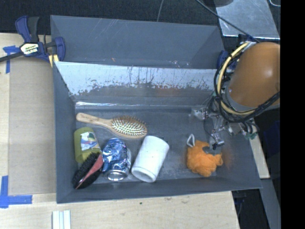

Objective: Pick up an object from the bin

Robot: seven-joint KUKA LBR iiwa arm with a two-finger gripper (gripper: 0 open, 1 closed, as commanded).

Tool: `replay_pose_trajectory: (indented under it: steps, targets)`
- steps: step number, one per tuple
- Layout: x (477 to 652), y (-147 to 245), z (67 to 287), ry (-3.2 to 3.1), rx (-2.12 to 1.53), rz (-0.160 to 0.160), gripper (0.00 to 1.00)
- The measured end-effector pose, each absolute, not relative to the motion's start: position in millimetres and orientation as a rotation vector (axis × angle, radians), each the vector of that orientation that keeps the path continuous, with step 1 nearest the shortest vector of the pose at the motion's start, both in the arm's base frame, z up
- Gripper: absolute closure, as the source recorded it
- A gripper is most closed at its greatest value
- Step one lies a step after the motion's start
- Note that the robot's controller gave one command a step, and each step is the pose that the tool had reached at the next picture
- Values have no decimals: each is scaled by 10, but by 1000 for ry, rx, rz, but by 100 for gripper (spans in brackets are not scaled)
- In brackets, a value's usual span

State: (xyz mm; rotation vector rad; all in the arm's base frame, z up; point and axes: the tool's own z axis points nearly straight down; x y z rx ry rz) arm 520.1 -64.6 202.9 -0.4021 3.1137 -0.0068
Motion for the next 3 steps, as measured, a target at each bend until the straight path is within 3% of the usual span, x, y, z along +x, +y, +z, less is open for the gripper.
replay_pose_trajectory:
  steps: [1,2,3]
  targets:
    - [5285,-725,1155,3069,-674,-4,0]
    - [5543,-866,1112,2977,-987,-5,0]
    - [4970,-1336,715,2899,-1182,3,0]
